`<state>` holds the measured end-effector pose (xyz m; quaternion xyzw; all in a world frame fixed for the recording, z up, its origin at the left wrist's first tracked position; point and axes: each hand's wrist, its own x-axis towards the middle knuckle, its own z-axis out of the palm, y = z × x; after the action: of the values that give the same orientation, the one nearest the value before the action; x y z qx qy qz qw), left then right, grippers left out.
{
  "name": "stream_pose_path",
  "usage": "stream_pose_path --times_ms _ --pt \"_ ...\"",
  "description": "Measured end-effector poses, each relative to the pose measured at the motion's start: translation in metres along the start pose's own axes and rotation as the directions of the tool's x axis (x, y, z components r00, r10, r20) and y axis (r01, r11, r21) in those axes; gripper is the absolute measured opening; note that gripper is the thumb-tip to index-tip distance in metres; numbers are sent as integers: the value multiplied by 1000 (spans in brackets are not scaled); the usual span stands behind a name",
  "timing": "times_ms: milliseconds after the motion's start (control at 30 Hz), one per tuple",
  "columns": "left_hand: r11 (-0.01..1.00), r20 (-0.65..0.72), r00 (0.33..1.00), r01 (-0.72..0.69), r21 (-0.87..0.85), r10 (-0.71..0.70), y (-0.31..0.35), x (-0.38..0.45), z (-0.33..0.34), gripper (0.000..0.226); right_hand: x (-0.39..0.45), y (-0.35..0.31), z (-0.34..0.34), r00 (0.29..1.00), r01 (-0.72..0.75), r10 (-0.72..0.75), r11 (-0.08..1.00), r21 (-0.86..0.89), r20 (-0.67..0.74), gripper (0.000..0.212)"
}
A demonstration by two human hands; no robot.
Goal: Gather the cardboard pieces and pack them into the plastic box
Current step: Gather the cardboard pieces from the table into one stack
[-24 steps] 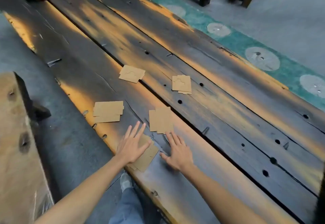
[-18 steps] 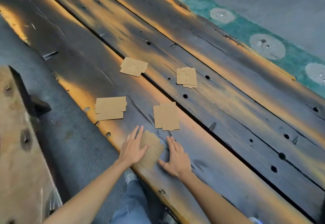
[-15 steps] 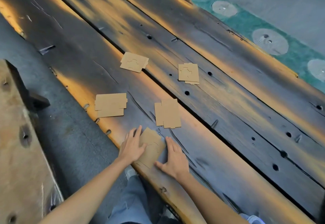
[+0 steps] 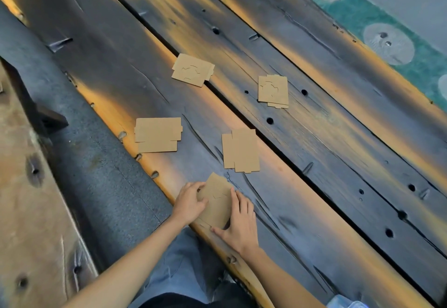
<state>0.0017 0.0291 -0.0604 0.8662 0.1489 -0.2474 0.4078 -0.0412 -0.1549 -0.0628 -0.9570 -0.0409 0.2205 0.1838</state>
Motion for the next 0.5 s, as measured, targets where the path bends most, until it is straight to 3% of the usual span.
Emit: stream_pose_path --times_ms 133,267,400,500 --pt "974 5 994 109 -197 -111 -1 5 -10 44 -2 -2 -1 999 35 -35 999 9 -13 119" --pt "864 139 971 237 -445 -194 -4 11 -31 35 2 -8 -10 994 98 -97 995 24 -48 116" --pt "790 261 956 265 -554 -137 -4 11 -60 19 14 -22 -22 982 181 -179 983 23 -51 112" --pt "763 306 948 264 -590 -91 -5 15 -82 23 31 -38 -31 971 232 -230 972 26 -58 109"
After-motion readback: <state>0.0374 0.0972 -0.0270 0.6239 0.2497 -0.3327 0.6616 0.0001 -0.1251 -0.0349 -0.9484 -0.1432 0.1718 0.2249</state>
